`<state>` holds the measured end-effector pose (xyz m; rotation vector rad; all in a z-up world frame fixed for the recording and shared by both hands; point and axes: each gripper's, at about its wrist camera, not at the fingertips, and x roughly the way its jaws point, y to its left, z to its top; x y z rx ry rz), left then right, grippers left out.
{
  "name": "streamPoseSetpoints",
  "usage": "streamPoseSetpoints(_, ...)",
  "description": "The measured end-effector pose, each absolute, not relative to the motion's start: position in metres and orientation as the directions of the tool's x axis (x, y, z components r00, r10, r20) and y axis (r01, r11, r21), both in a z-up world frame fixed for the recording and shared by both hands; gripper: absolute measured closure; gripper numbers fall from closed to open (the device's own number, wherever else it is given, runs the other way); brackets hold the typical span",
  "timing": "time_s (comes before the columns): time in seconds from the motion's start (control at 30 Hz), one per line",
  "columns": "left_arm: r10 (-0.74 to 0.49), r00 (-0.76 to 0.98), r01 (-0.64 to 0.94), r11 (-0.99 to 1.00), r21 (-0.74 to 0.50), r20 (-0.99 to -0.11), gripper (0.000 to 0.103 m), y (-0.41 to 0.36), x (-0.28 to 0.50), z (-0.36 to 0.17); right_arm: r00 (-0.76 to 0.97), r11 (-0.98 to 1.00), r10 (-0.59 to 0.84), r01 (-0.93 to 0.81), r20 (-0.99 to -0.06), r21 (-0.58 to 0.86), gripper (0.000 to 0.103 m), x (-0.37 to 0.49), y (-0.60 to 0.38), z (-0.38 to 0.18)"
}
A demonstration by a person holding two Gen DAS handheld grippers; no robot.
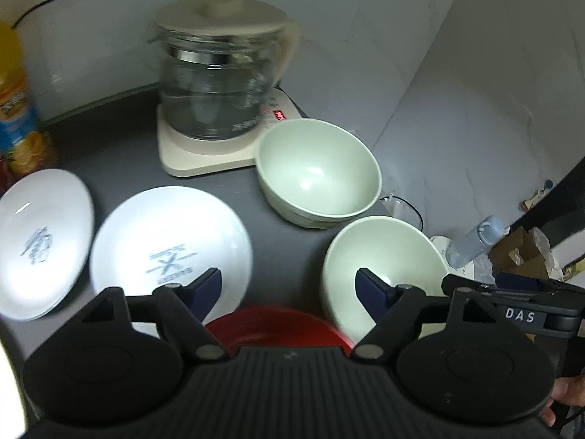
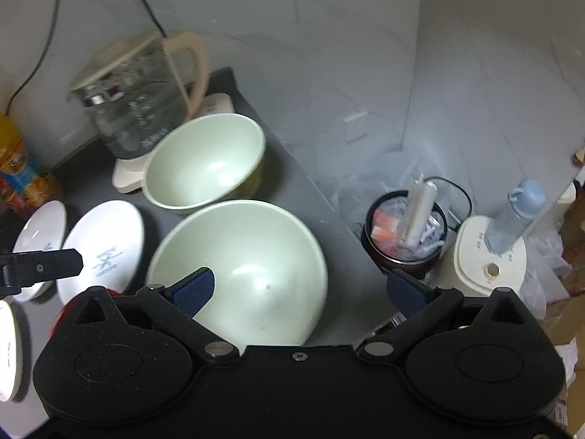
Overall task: Organize plates and bowls
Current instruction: 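Move both grippers past the red bowl toward the large pale green bowl, then close both grippers on the rim of the large pale green bowl and lift it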
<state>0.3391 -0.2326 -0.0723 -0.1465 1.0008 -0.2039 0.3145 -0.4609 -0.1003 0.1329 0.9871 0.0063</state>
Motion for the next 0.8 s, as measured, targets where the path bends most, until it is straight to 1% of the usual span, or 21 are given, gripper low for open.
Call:
streamPoseSetpoints(0.07, -0.239, 0.513, 0.108, 0.971, -0.215, -0.825, 0.026, -0.241, 0.347, -0.077, 0.540, 0.991, 0.065, 0.065, -0.839, 0.119, 0.005, 0.316, -0.467, -0.106)
streamPoseSetpoints(0.2, -0.246, 0.489, 0.123, 0.969, -0.213, -0.837, 0.033, -0.255, 0.359, -0.086, 0.514, 0.986, 0.076, 0.091, -0.855, 0.142, 0.008, 0.320, -0.479, -0.118)
streamPoseSetpoints(0.37, -0.253, 0.459, 0.147, 0.967, -0.208, -0.852, 0.035, -0.270, 0.372, -0.098, 0.479, 0.978, 0.104, 0.109, -0.871, 0.177, 0.014, 0.323, -0.486, -0.131)
streamPoseSetpoints(0.43, -0.261, 0.443, 0.153, 0.965, -0.214, -0.858, 0.040, -0.275, 0.378, -0.103, 0.466, 0.976, 0.120, 0.109, -0.877, 0.191, 0.016, 0.324, -0.488, -0.137)
streamPoseSetpoints(0.5, -0.268, 0.432, 0.163, 0.962, -0.217, -0.861, 0.041, -0.280, 0.382, -0.108, 0.452, 0.974, 0.129, 0.109, -0.883, 0.198, 0.017, 0.325, -0.488, -0.142)
streamPoseSetpoints(0.57, -0.270, 0.420, 0.170, 0.961, -0.217, -0.867, 0.044, -0.286, 0.385, -0.113, 0.437, 0.971, 0.139, 0.115, -0.889, 0.209, 0.023, 0.326, -0.490, -0.148)
streamPoseSetpoints(0.6, -0.269, 0.412, 0.171, 0.961, -0.216, -0.871, 0.047, -0.288, 0.387, -0.116, 0.426, 0.967, 0.151, 0.121, -0.892, 0.222, 0.025, 0.327, -0.492, -0.152)
streamPoseSetpoints(0.63, -0.267, 0.405, 0.164, 0.962, -0.218, -0.874, 0.050, -0.289, 0.389, -0.118, 0.419, 0.964, 0.161, 0.127, -0.894, 0.234, 0.029, 0.328, -0.493, -0.155)
streamPoseSetpoints(0.67, -0.270, 0.398, 0.162, 0.961, -0.222, -0.877, 0.051, -0.290, 0.391, -0.121, 0.412, 0.961, 0.171, 0.132, -0.895, 0.244, 0.033, 0.329, -0.494, -0.157)
streamPoseSetpoints(0.77, -0.278, 0.378, 0.164, 0.959, -0.232, -0.883, 0.056, -0.292, 0.395, -0.129, 0.398, 0.956, 0.187, 0.136, -0.898, 0.259, 0.039, 0.331, -0.493, -0.162)
streamPoseSetpoints(0.8, -0.278, 0.370, 0.165, 0.959, -0.232, -0.886, 0.059, -0.293, 0.397, -0.132, 0.393, 0.955, 0.193, 0.134, -0.899, 0.263, 0.041, 0.332, -0.493, -0.164)
